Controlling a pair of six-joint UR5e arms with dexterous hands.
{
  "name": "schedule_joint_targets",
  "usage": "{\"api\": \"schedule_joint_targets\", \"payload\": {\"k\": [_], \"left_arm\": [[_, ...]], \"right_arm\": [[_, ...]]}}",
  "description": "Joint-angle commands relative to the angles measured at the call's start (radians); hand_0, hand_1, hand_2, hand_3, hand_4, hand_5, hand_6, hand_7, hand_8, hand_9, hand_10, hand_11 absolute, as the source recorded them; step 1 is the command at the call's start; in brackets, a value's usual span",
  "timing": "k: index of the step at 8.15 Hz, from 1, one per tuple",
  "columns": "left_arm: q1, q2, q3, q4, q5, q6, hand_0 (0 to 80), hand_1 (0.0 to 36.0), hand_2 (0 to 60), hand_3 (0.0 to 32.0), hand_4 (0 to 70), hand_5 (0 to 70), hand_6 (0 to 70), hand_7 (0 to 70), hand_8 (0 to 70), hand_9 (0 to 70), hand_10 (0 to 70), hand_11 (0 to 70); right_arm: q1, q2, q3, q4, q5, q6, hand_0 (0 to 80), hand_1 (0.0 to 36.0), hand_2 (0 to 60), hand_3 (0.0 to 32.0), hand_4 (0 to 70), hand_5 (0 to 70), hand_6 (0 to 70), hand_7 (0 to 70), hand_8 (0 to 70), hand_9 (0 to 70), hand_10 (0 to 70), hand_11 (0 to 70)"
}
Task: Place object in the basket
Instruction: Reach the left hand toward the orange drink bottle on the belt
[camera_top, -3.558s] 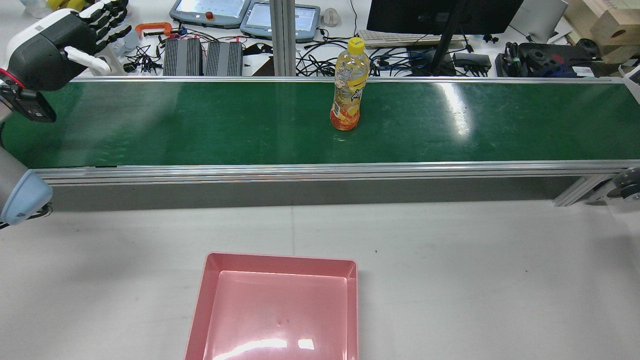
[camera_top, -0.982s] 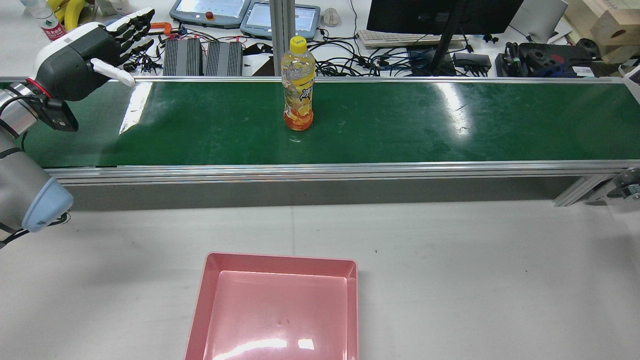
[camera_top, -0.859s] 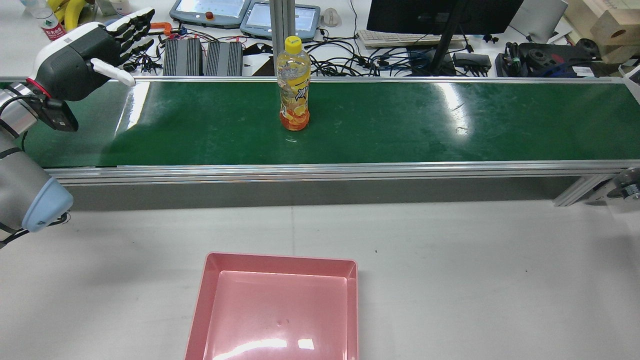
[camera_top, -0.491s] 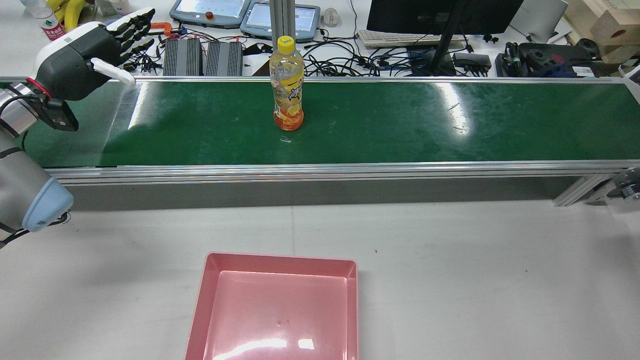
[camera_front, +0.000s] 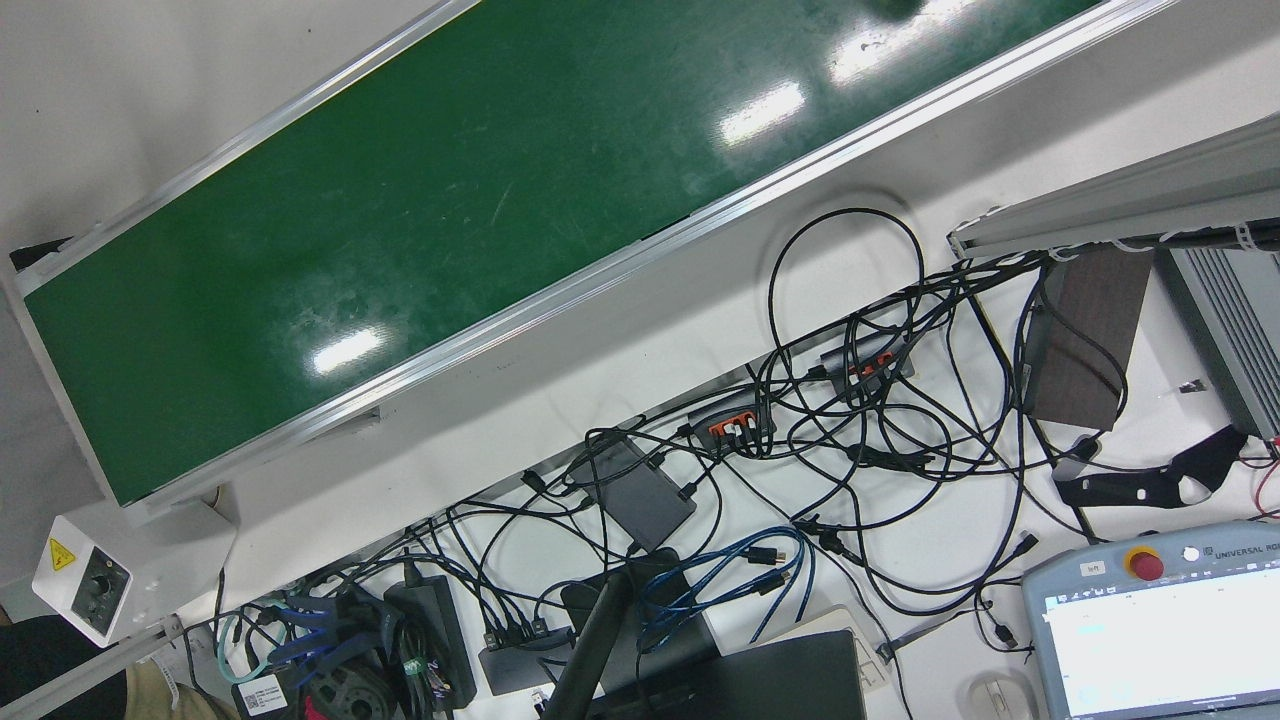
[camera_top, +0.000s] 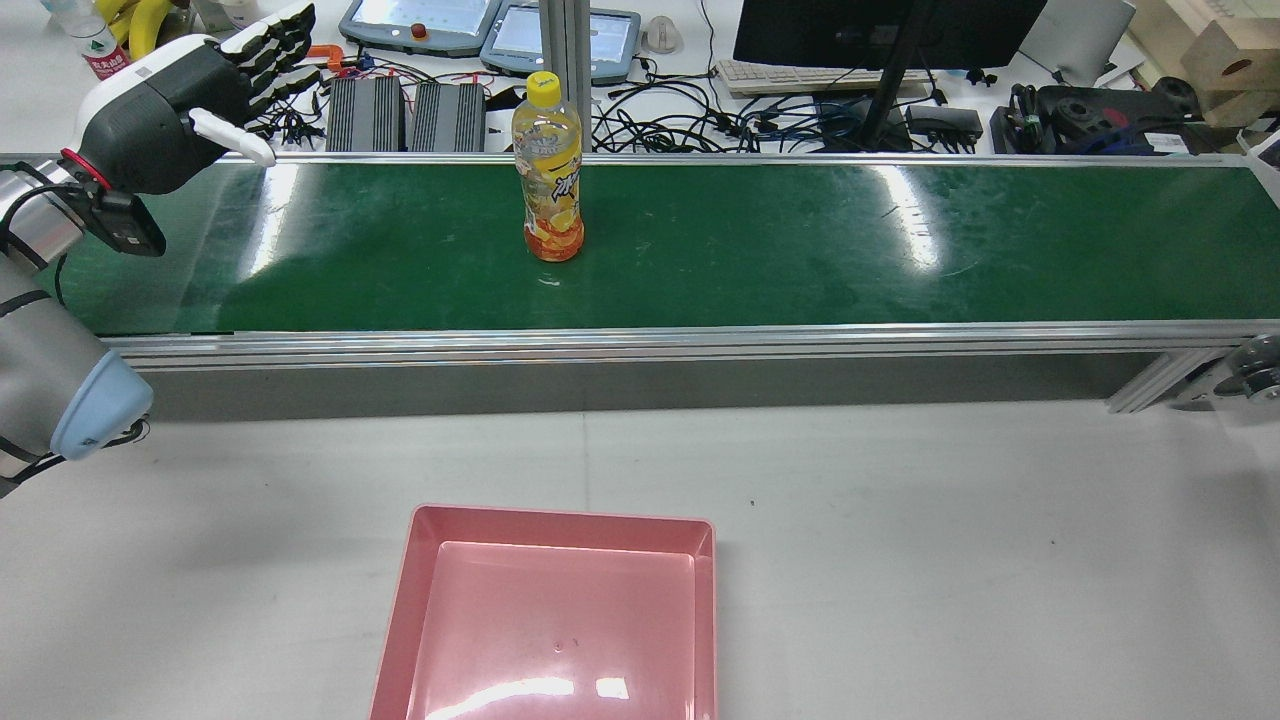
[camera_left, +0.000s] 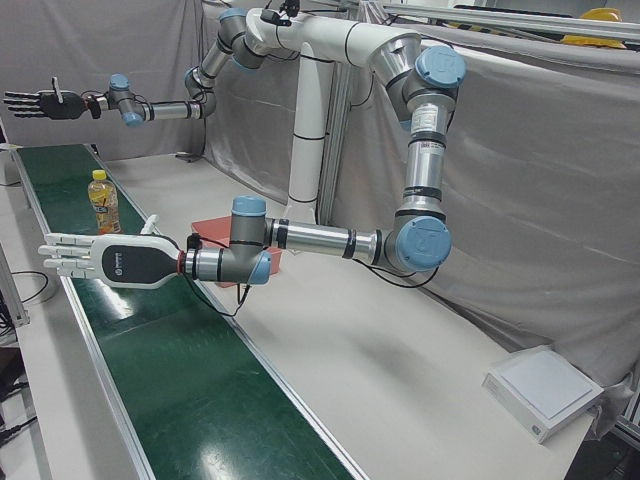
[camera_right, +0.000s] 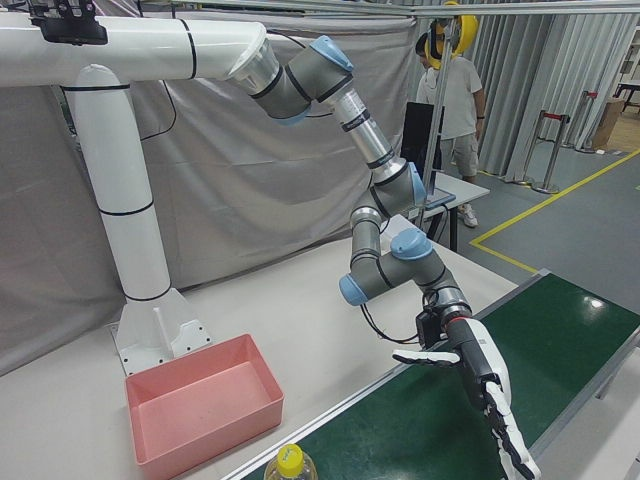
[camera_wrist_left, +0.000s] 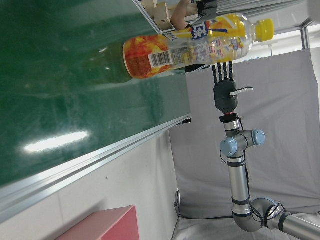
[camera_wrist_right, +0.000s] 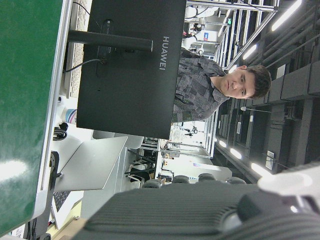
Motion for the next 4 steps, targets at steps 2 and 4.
{"api": "schedule_joint_targets", "payload": {"k": [2, 4], "left_arm": [[0.065, -0.052, 0.045, -0.068, -0.003, -0.004, 52.4, 5.6, 0.0, 0.0, 2.8, 5.0, 0.8, 0.0, 0.0, 1.7, 5.4, 9.3], [0.070, -0.073, 0.043, -0.013, -0.001, 0.010, 53.2, 6.5, 0.0, 0.0, 3.7, 5.4, 0.8, 0.0, 0.0, 1.6, 5.1, 9.0]], "right_arm": [[-0.002, 0.000, 0.000, 0.000, 0.000, 0.000, 0.0, 0.0, 0.0, 0.0, 0.0, 0.0, 0.0, 0.0, 0.0, 0.0, 0.0, 0.0], [0.000, 0.000, 0.000, 0.000, 0.000, 0.000, 0.0, 0.0, 0.0, 0.0, 0.0, 0.0, 0.0, 0.0, 0.0, 0.0, 0.0, 0.0]]}}
